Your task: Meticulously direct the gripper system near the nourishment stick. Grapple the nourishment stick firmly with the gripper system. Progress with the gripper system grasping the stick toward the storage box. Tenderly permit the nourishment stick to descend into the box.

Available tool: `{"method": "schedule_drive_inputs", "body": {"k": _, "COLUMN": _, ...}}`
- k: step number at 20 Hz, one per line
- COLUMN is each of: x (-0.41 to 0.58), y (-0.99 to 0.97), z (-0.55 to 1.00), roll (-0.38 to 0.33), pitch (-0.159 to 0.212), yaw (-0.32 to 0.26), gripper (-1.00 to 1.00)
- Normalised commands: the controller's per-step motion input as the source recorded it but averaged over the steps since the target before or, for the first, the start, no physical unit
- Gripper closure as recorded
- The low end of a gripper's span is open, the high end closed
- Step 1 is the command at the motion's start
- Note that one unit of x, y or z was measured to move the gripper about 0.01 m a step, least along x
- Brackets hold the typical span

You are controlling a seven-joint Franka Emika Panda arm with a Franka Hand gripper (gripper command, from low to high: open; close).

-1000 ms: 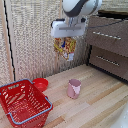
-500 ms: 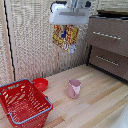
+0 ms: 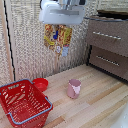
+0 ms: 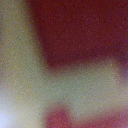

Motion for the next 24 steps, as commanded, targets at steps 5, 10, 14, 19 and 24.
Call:
{"method": "schedule_drive_inputs", "body": {"k": 5, "x": -0.007, "y": 0.95, "z": 0.08, "roll": -0.01, "pitch": 0.128, "yaw": 0.0, "gripper": 1.0}}
{"method": "schedule_drive_inputs", "body": {"k": 10, "x": 0.144, "y": 0.91, "z": -0.09, "roll": -0.06, "pitch": 0.147, "yaw": 0.0, "gripper": 1.0}}
{"method": "schedule_drive_inputs", "body": {"k": 14, "x": 0.18, "y": 0.86, "z": -0.22, "roll": -0.107, "pitch": 0.127, "yaw": 0.0, "gripper": 1.0}}
{"method": "schedule_drive_inputs", "body": {"k": 19, "x": 0.109, "y": 0.69, "z": -0.27, "roll": -0.146, "pitch": 0.107, "yaw": 0.016, "gripper": 1.0}}
{"method": "schedule_drive_inputs", "body": {"k": 24, "x": 0.074, "y": 0.39, "z": -0.39, "roll": -0.118, "pitch": 0.013, "yaw": 0.02, "gripper": 1.0}}
